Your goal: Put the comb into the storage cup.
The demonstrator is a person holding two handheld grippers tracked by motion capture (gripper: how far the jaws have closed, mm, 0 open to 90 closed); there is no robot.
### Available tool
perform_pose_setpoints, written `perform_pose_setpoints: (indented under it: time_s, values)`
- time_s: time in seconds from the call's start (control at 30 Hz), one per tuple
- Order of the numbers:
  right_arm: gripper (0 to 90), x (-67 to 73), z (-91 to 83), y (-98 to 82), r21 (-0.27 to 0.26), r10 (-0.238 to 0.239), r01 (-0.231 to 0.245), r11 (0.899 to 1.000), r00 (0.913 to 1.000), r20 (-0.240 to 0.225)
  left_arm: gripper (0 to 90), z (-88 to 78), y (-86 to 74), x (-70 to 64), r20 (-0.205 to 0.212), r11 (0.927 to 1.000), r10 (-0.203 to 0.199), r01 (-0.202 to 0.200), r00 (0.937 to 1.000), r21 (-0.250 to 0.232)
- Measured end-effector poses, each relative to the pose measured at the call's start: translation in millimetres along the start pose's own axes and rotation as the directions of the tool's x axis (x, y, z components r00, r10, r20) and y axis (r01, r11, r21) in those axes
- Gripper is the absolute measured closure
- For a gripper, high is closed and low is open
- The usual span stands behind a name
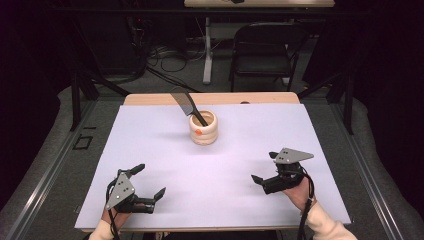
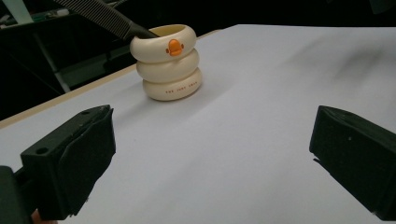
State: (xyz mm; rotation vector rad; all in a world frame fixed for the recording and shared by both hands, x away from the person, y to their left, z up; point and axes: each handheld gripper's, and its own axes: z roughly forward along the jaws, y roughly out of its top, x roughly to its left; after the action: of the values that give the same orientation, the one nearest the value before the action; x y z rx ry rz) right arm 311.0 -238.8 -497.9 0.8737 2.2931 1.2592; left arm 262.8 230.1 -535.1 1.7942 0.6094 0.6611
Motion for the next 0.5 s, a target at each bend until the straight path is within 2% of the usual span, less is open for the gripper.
perform_pose_setpoints:
  time_s: [0.5]
  values:
    - [0.0, 9.0, -18.2, -18.5, -0.017, 0.017, -0.016, 1.0, 0.9989, 0.044, 0.3, -0.2, -0.1, 0.3, 0.0, 1.0, 0.003, -0.003, 1.0, 0.003]
